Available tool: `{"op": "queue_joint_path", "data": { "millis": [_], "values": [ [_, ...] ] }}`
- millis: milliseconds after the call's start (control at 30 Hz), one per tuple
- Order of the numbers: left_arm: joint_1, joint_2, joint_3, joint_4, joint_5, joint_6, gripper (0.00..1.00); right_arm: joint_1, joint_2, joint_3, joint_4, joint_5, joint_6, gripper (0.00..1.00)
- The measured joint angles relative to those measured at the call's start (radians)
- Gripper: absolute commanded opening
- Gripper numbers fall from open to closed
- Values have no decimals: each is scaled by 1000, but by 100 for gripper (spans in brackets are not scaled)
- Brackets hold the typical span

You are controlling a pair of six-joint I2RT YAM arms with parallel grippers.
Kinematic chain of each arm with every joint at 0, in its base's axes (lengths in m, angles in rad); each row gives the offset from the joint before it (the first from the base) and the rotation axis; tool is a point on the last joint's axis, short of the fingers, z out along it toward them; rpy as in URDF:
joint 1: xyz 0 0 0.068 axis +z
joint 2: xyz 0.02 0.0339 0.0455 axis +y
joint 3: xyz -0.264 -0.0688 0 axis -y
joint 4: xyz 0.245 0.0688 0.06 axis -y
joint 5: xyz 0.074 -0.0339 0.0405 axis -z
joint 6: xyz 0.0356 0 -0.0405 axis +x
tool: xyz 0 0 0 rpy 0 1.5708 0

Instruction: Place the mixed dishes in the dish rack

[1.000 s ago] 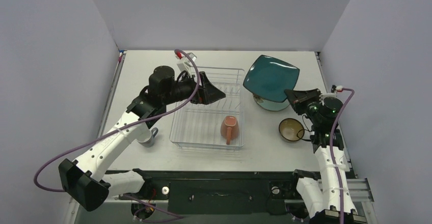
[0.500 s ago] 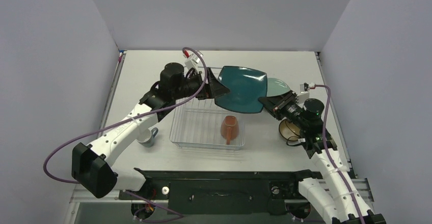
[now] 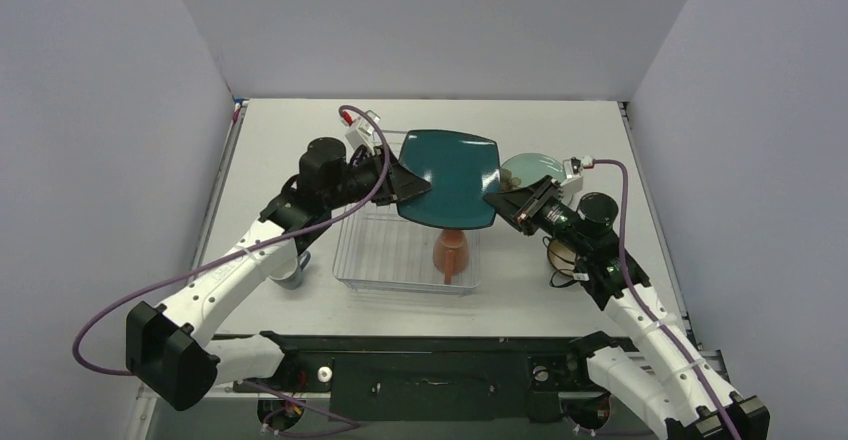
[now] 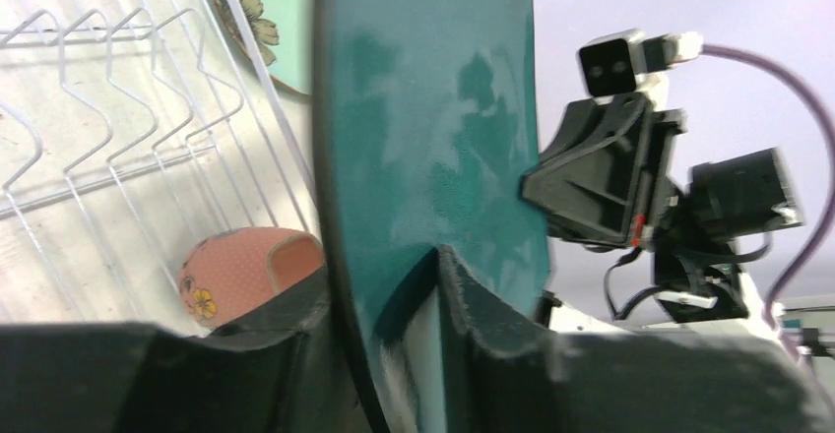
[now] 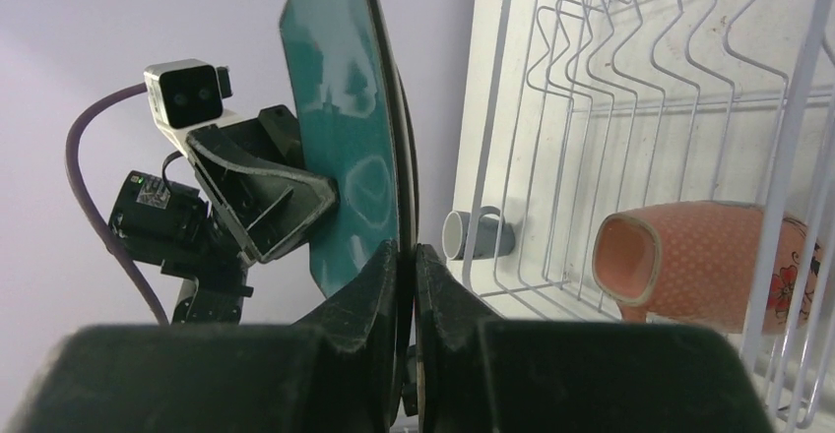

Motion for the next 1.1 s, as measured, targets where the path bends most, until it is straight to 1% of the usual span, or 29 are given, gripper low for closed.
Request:
{"op": "queue_joint_path", "data": {
  "millis": [33, 67, 100, 133, 167, 200, 267, 300, 333, 400, 467, 533, 800, 967, 1100],
  "values": [
    [5, -7, -3, 0, -2, -13, 11, 7, 5, 0, 10, 3, -2, 0],
    [10, -11, -4, 3, 0, -20, 3, 17, 13, 0, 14, 10, -12, 0],
    [13, -18, -5, 5, 0, -30, 0, 24, 20, 0, 19, 16, -22, 0],
    [16, -26, -4, 10, 1, -44, 0, 30, 26, 0, 17, 19, -33, 0],
    [18, -33, -5, 15, 0, -55, 0, 37, 30, 1, 16, 21, -47, 3],
    [18, -41, -7, 16, -5, -63, 0, 41, 32, 5, 14, 25, -61, 9],
    [19, -57, -23, 28, -3, -73, 0, 53, 30, 39, -31, 43, -114, 36],
    [19, -65, -31, 42, 5, -77, 0, 57, 29, 54, -52, 51, -136, 41],
    [13, -73, -39, 56, 8, -74, 0, 66, 27, 66, -76, 60, -161, 49],
    [6, -90, -65, 74, 16, -66, 0, 84, 10, 74, -92, 64, -200, 58],
    [5, -97, -87, 90, 24, -81, 0, 94, -11, 74, -98, 70, -221, 62],
    [5, -103, -112, 120, 27, -104, 0, 112, -22, 74, -95, 86, -232, 63],
    [24, -138, -224, 262, 29, -222, 0, 206, -7, 73, -45, 214, -269, 64],
    [27, -135, -272, 369, 64, -310, 0, 227, 6, 66, 22, 216, -271, 63],
    [33, -135, -291, 406, 101, -348, 0, 212, 5, 66, 34, 200, -272, 68]
  ]
}}
